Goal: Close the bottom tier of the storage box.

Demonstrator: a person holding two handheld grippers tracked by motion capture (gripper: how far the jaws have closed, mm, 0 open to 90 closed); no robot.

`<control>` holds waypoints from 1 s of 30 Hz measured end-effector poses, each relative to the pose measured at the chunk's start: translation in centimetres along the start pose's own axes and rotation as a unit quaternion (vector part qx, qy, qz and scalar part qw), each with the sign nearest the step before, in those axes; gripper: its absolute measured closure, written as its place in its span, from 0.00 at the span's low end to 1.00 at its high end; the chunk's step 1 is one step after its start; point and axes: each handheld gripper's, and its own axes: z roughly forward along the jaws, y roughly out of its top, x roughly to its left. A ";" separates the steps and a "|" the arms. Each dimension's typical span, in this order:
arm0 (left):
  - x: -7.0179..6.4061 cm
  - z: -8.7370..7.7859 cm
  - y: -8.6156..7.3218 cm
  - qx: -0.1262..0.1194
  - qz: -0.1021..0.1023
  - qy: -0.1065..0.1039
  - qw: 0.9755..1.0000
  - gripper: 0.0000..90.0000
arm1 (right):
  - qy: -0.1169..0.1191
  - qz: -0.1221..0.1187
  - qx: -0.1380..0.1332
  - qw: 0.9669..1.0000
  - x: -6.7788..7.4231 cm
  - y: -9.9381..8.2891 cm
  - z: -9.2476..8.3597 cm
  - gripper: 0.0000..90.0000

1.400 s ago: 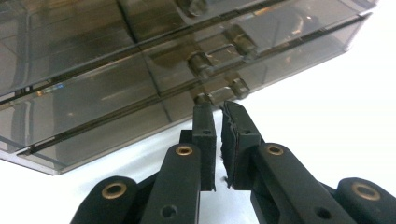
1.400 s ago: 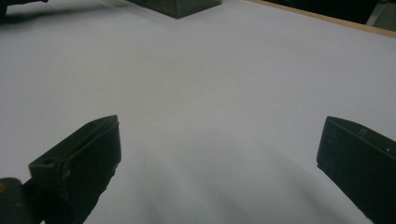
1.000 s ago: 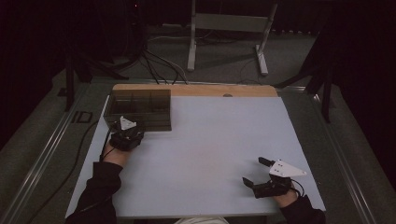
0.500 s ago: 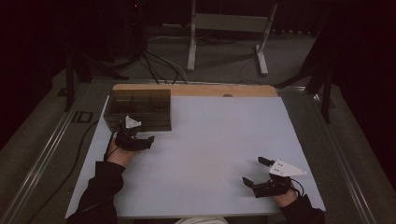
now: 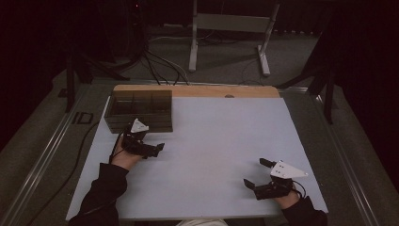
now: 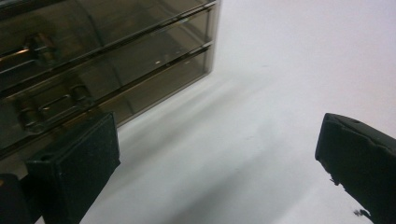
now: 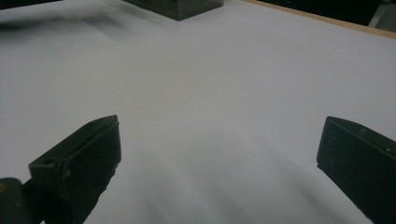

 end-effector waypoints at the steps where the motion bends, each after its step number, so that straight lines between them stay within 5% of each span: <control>1: 0.0 -0.1 0.0 -0.004 -0.001 -0.004 1.000 0.01 | 0.000 0.000 0.001 1.000 0.1 0.0 0.0 0.00; 12: 0.0 -1.8 -0.3 -0.042 -0.017 -0.054 0.998 0.01 | 0.001 -0.004 0.003 1.000 0.2 0.1 0.2 0.00; 18: -0.4 -2.0 -0.8 -0.050 0.000 -0.087 0.995 0.01 | 0.000 -0.004 0.002 1.000 0.2 0.1 0.1 0.00; 30: -0.8 -3.2 -3.1 -0.069 0.003 -0.065 0.996 0.01 | 0.001 -0.005 0.004 1.000 0.2 0.1 0.2 0.00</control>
